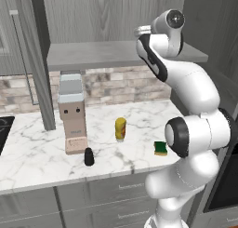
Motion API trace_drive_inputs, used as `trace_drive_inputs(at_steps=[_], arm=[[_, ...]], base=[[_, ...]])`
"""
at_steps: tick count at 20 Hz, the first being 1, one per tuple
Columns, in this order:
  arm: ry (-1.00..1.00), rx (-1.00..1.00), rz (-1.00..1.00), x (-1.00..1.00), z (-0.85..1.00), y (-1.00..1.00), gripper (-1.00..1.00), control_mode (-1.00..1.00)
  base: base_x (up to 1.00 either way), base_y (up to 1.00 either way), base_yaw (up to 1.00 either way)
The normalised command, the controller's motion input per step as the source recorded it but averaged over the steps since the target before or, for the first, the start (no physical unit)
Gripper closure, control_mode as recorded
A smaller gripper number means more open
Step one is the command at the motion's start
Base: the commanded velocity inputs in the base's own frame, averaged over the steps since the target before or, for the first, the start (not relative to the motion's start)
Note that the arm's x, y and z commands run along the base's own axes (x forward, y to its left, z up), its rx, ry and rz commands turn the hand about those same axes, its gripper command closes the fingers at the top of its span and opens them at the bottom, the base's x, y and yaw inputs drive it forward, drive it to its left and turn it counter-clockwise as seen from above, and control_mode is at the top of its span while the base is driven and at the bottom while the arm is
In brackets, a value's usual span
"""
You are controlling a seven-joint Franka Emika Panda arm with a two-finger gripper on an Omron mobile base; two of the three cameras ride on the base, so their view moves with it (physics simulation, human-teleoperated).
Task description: There are various items on the counter. Only move the condiments/shakers into the cabinet.
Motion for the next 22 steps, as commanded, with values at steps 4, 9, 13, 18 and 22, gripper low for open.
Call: trace_drive_inputs(at_steps=[4, 9, 13, 18, 22], arm=[[0.01, -0.02, 0.0, 0.23, -0.07, 0.0, -1.0, -1.0], [0.0, 0.0, 0.0, 0.09, 0.0, 0.0, -1.0, -1.0], [0.0, 0.0, 0.0, 0.0, 0.0, 0.0, -1.0, -1.0], [0.0, -0.02, 0.0, 0.26, -0.09, -0.01, -1.0, -1.0], [0.0, -0.02, 0.0, 0.32, -0.09, -0.02, -1.0, -1.0]], base=[[0.0, 0.0, 0.0], [0.0, 0.0, 0.0], [0.0, 0.0, 0.0], [0.0, 0.0, 0.0], [0.0, 0.0, 0.0]])
